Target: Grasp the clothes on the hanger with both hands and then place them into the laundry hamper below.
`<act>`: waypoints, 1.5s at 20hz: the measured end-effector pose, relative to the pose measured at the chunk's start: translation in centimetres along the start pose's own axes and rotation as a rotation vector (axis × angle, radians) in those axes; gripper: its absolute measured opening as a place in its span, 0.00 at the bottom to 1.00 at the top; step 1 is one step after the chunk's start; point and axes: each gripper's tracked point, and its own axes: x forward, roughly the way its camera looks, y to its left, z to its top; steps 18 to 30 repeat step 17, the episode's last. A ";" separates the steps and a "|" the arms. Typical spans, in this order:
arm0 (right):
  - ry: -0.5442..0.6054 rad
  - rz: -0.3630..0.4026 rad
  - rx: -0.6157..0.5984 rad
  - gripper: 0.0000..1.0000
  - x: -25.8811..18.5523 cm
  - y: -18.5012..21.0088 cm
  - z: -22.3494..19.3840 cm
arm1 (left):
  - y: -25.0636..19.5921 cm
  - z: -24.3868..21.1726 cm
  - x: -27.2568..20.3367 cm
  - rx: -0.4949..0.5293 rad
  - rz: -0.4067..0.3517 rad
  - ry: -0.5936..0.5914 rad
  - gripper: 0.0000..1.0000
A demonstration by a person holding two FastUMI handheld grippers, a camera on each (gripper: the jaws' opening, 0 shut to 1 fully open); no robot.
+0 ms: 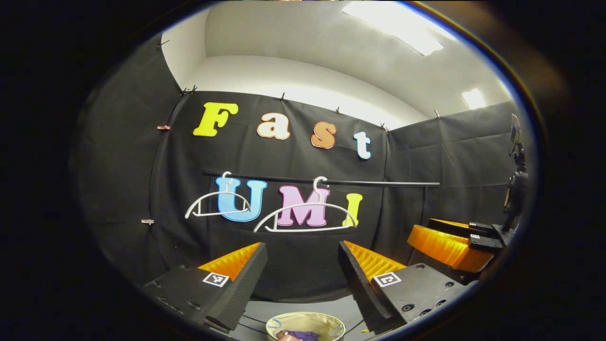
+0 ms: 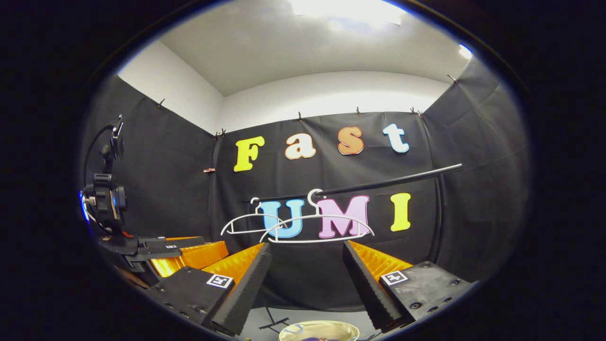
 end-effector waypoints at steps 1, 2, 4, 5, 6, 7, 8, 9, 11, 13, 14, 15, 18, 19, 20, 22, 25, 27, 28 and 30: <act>-0.005 -0.002 -0.003 0.97 -0.3 -0.6 0.2 | -0.4 0.1 0.0 0.002 0.003 -0.004 0.95; -0.003 0.000 -0.002 0.97 -0.5 -0.9 0.3 | -0.9 0.1 -0.2 0.002 0.004 -0.003 0.92; 0.000 0.008 -0.001 0.94 -1.0 -1.0 0.2 | -1.9 -0.1 -0.4 -0.004 0.001 0.008 0.92; -0.001 0.018 -0.001 0.97 -1.2 -0.8 0.3 | -2.3 -0.1 -0.7 -0.006 -0.001 0.012 0.92; -0.003 0.024 -0.002 1.00 -1.6 -0.7 0.3 | -2.5 0.0 -0.8 -0.006 0.001 0.015 0.95; -0.005 0.028 -0.003 0.97 -1.8 -0.6 0.4 | -2.7 0.0 -0.9 -0.006 0.003 0.015 0.92; -0.006 0.034 -0.006 0.97 -1.8 -0.5 0.5 | -2.9 0.1 -1.0 -0.008 0.003 0.018 0.94; -0.006 0.045 -0.005 0.97 -1.9 -0.3 0.5 | -3.0 0.1 -1.0 -0.009 0.001 0.020 0.94; -0.015 0.059 0.004 0.97 -2.0 -0.1 0.9 | -3.0 0.3 -1.1 -0.012 0.005 0.022 0.94; -0.023 0.057 -0.008 0.97 -1.9 -0.3 1.2 | -2.9 0.3 -1.3 -0.015 0.012 0.022 0.95; -0.027 0.061 -0.015 0.97 -1.8 -0.2 1.3 | -3.1 0.3 -1.4 -0.017 0.012 0.024 0.94; -0.029 0.066 -0.017 0.97 -1.8 0.2 1.3 | -3.2 0.3 -1.4 -0.019 0.012 0.028 0.92; -0.026 0.074 -0.014 0.97 -1.5 0.4 1.1 | -3.5 -0.1 -1.4 -0.013 0.009 0.030 0.94; -0.026 0.074 -0.014 0.97 -1.5 0.4 1.1 | -3.5 -0.1 -1.4 -0.013 0.009 0.030 0.94; -0.026 0.074 -0.014 0.97 -1.5 0.4 1.1 | -3.5 -0.1 -1.4 -0.013 0.009 0.030 0.94; -0.026 0.074 -0.014 0.97 -1.5 0.4 1.1 | -3.5 -0.1 -1.4 -0.013 0.009 0.030 0.94; -0.026 0.074 -0.014 0.97 -1.5 0.4 1.1 | -3.5 -0.1 -1.4 -0.013 0.009 0.030 0.94; -0.026 0.074 -0.014 0.97 -1.5 0.4 1.1 | -3.5 -0.1 -1.4 -0.013 0.009 0.030 0.94; -0.026 0.074 -0.014 0.97 -1.5 0.4 1.1 | -3.5 -0.1 -1.4 -0.013 0.009 0.030 0.94; -0.026 0.074 -0.014 0.97 -1.5 0.4 1.1 | -3.5 -0.1 -1.4 -0.013 0.009 0.030 0.94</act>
